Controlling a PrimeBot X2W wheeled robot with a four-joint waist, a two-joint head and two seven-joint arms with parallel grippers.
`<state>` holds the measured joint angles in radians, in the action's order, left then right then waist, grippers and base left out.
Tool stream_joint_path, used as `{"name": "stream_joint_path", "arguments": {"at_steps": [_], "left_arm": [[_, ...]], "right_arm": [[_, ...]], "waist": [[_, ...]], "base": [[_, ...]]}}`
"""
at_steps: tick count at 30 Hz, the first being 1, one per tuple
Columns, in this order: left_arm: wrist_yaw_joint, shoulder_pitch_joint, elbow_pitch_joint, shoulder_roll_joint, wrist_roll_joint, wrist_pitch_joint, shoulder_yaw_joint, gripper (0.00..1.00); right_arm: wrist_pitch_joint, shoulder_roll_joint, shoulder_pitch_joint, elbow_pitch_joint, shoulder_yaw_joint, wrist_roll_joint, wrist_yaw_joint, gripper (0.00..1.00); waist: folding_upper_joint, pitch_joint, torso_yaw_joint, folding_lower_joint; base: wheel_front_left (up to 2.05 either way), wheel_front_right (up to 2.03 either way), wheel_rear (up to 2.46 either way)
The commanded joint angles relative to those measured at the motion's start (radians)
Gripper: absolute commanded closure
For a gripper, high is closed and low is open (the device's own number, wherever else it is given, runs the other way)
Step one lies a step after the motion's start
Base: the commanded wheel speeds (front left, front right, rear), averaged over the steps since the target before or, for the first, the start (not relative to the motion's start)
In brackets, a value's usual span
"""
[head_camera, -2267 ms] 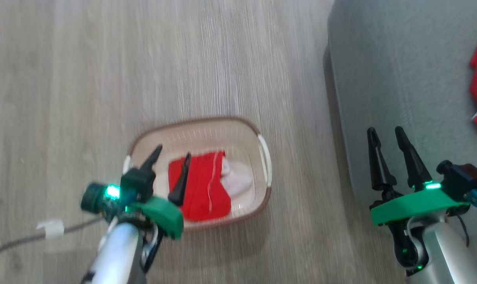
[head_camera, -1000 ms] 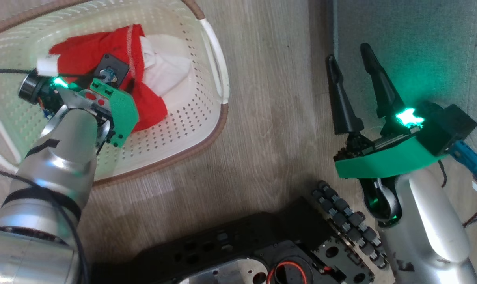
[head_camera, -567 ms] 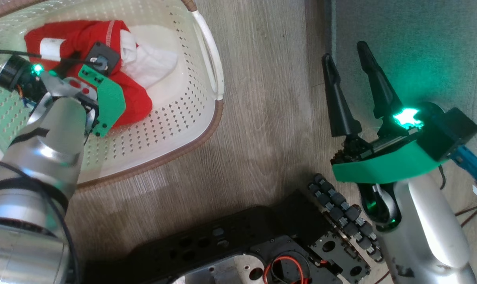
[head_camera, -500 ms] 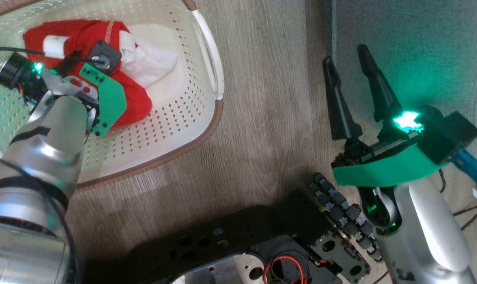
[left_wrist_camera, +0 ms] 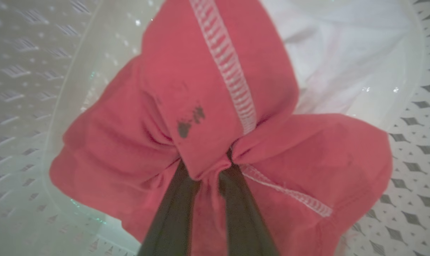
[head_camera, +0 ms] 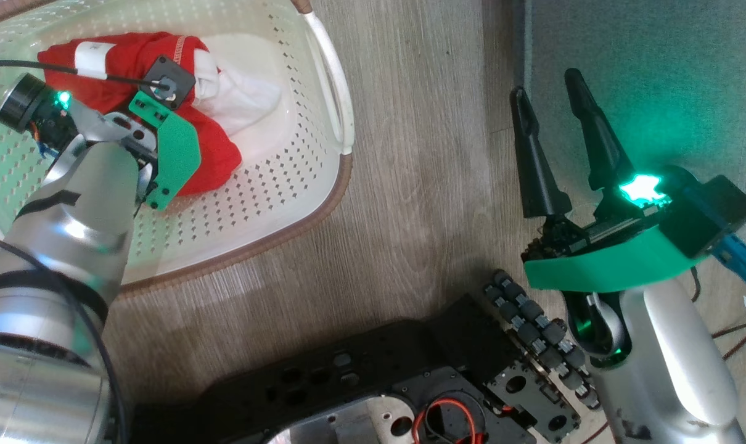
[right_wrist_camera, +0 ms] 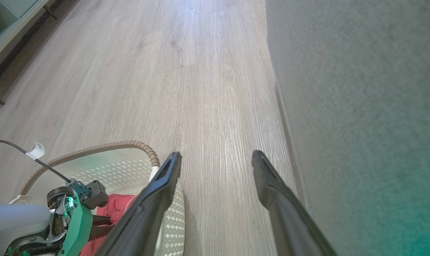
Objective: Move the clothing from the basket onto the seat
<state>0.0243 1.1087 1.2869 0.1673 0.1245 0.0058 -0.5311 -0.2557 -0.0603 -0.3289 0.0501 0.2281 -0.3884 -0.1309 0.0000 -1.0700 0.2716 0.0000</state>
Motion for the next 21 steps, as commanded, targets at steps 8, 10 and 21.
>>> {"name": "stream_joint_path", "arguments": {"at_steps": [8, 10, 21], "left_arm": [[-0.011, -0.026, 0.004, 0.04, -0.032, -0.036, 0.011, 1.0], [-0.014, -0.027, 0.004, 0.044, -0.042, -0.058, 0.016, 1.0], [0.006, -0.101, 0.004, 0.014, -0.138, -0.179, 0.07, 1.0]], "right_arm": [[-0.006, 0.01, 0.01, 0.02, 0.016, -0.009, 0.0, 0.0], [-0.006, 0.01, -0.011, 0.014, 0.021, -0.012, 0.0, 0.0], [-0.006, 0.01, -0.067, -0.036, 0.039, -0.016, 0.0, 0.0]], "waist": [[0.0, 0.026, 0.002, 0.0], [0.0, 0.039, 0.005, 0.0], [0.0, 0.196, -0.026, 0.0]], "base": [[0.0, 0.0, 0.0], [0.0, 0.0, 0.0], [0.0, 0.0, 0.0]]}}
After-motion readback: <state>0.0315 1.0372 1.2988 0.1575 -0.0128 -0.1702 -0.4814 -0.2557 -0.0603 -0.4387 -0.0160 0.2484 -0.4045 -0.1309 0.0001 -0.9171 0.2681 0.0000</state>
